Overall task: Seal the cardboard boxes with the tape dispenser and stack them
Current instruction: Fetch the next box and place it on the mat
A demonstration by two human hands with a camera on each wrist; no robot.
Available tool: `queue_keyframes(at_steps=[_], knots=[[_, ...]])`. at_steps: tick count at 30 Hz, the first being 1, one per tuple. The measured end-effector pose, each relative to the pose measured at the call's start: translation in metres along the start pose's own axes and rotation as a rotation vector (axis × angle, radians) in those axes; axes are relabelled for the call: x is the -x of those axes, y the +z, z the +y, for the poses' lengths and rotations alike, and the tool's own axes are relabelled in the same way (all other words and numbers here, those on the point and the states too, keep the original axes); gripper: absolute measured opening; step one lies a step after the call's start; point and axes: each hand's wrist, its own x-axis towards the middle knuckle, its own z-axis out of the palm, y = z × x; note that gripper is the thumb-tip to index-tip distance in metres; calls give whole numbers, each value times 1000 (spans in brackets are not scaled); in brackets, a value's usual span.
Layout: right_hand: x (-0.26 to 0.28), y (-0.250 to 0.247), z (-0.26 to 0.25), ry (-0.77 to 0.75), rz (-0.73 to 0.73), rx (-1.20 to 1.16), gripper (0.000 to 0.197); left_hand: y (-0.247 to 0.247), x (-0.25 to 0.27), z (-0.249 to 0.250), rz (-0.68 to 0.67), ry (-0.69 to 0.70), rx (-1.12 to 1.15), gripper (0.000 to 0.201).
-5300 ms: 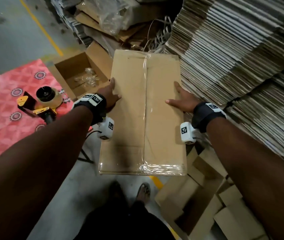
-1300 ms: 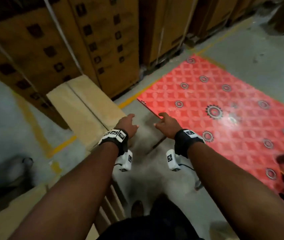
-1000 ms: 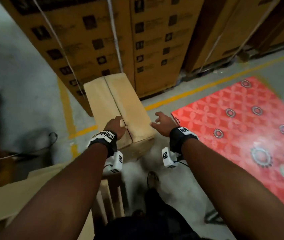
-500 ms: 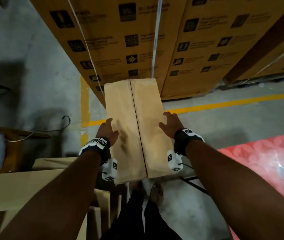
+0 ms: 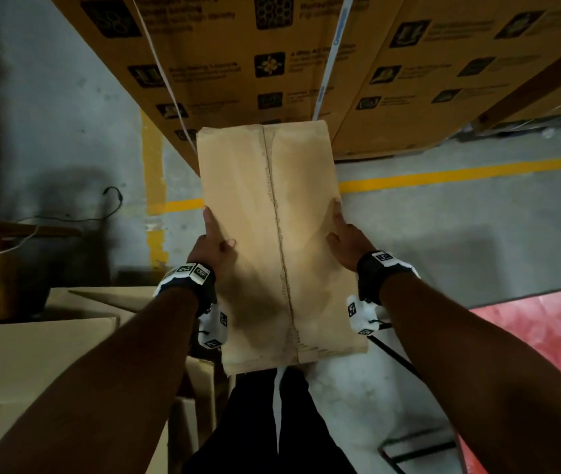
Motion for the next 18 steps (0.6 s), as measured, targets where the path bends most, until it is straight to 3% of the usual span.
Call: queue_keyframes(at_steps=[11, 18], knots=[[2, -1, 5, -38, 6, -41, 73, 1, 6, -5, 4, 38, 2, 81], [33, -19, -5, -66, 37, -65, 69, -13, 34, 4, 56, 49, -53, 76]])
